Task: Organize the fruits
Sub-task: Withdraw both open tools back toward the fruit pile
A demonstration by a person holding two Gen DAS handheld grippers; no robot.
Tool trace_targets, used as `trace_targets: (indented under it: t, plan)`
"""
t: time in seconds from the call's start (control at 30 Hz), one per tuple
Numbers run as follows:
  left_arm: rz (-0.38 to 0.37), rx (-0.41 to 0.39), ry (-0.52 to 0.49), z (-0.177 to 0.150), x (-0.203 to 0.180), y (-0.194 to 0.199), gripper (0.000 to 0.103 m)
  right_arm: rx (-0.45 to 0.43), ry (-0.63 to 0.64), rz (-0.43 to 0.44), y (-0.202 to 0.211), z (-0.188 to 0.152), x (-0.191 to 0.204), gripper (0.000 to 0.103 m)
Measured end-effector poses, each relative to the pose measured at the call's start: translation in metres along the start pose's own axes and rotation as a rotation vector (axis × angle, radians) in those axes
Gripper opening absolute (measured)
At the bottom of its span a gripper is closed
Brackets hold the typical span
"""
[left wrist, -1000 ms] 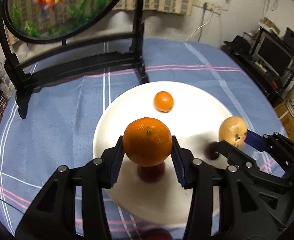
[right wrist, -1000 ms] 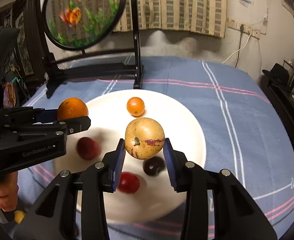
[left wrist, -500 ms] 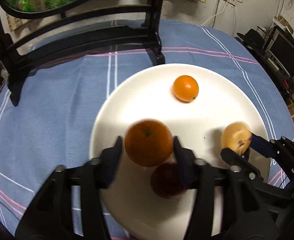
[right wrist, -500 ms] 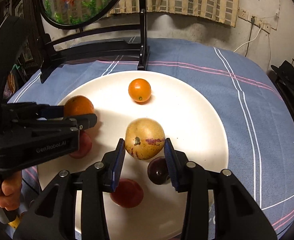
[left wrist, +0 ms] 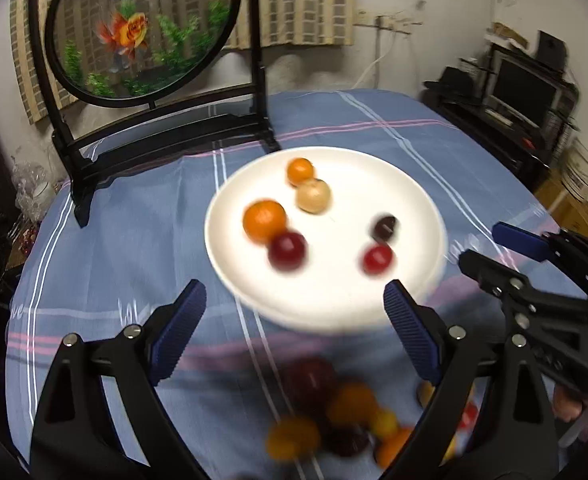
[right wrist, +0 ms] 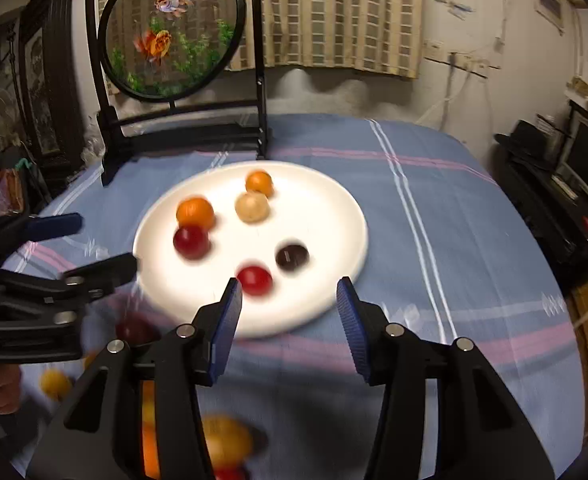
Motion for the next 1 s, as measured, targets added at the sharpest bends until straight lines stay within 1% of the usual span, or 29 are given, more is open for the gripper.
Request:
trace_targets:
  t: [0.07,0.2,0.3,0.43,0.57,0.73,0.87,1.0]
  plan:
    - [-0.004,-0.015,-0.011,-0.02,-0.008,0.02,0.092,0.009,-0.006,-0.028,0.013,-0.017,-0.002,0.05]
    - [-0.02,-0.023,-0.037,-0.053,-0.022,0.049,0.092,0.016,-0.015,-0.049,0.039,-0.05,0.002,0.05]
    - [-0.032,-0.042,-0.047,-0.077,-0.03,0.072,0.092,0.016,-0.008,-0.051,0.057,-0.072,0.009,0.05]
    - [-0.04,-0.062,-0.049,-0.107,-0.039,0.094,0.092,0.022,-0.003,-0.057,0.071,-0.093,0.015,0.05]
    - [-0.073,-0.037,-0.015,-0.134,-0.041,0.098,0.092,0.029,-0.002,-0.058,0.082,-0.112,0.018,0.05]
    - [-0.08,-0.008,-0.013,-0.16,-0.042,0.1,0.092,0.039,0.026,-0.046,0.099,-0.136,0.02,0.05]
    - [-0.081,0.008,-0.013,-0.168,-0.045,0.097,0.091,0.059,0.046,-0.029,0.103,-0.147,0.024,0.05]
    - [-0.065,0.016,-0.015,-0.169,-0.045,0.089,0.091,0.077,0.062,-0.018,0.099,-0.153,0.029,0.05]
Point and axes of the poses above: each gripper's, at about its wrist camera, not at the fingertips, and y roughly against the way its jaws point, x to its left, z to its top, the point moved 10 cm from there along -y, roughly the way its jaws point, and after that the axes turned 3 degrees about -x, right-handed, at the moved point
